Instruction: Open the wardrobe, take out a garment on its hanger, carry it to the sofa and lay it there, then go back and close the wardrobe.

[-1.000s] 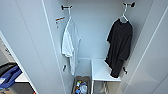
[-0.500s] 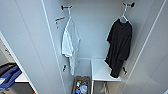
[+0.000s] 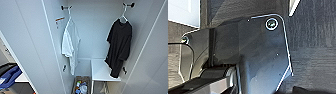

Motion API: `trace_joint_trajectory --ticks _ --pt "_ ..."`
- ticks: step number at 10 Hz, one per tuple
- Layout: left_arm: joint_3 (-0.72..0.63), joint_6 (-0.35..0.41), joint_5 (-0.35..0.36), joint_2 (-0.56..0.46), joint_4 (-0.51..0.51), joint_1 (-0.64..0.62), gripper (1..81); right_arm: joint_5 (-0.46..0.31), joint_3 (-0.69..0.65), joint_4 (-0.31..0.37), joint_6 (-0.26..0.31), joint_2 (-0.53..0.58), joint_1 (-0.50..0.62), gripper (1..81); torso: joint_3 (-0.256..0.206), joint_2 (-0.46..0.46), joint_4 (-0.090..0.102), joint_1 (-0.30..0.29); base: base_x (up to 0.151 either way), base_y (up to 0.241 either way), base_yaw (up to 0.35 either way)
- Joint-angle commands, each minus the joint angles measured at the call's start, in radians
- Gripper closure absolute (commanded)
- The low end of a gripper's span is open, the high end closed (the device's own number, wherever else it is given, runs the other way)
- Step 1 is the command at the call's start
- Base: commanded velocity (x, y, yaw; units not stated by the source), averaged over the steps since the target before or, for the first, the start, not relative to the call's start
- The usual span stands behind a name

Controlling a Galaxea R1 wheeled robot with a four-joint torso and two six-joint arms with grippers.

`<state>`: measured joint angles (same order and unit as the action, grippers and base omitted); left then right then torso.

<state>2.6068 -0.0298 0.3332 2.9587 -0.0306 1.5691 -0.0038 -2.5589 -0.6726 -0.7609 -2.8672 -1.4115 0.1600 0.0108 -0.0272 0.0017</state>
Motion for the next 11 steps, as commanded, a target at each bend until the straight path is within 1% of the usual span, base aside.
trace_joint_trajectory --ticks 1,4,9,11 --pt "0.004 0.005 -0.054 -0.004 -0.018 -0.017 1.0 0.024 0.028 0.03 0.006 -0.003 -0.05 1.0 0.0 0.0 0.0 0.0 0.0 0.0 0.0" --pt "0.021 0.005 -0.12 0.001 -0.038 -0.011 1.0 0.033 -0.004 0.024 0.008 -0.043 -0.119 1.0 0.0 0.0 0.0 0.0 0.0 0.0 0.0" --pt "0.021 0.005 -0.128 0.013 -0.04 -0.004 1.0 0.03 -0.087 0.025 0.012 -0.12 -0.13 1.0 -0.001 0.0 0.0 0.0 0.0 0.0 0.0" --pt "0.021 0.005 -0.128 0.013 -0.049 0.002 1.0 0.03 -0.093 0.025 0.014 -0.125 -0.13 1.0 -0.001 0.0 0.0 0.0 0.0 0.0 0.0"
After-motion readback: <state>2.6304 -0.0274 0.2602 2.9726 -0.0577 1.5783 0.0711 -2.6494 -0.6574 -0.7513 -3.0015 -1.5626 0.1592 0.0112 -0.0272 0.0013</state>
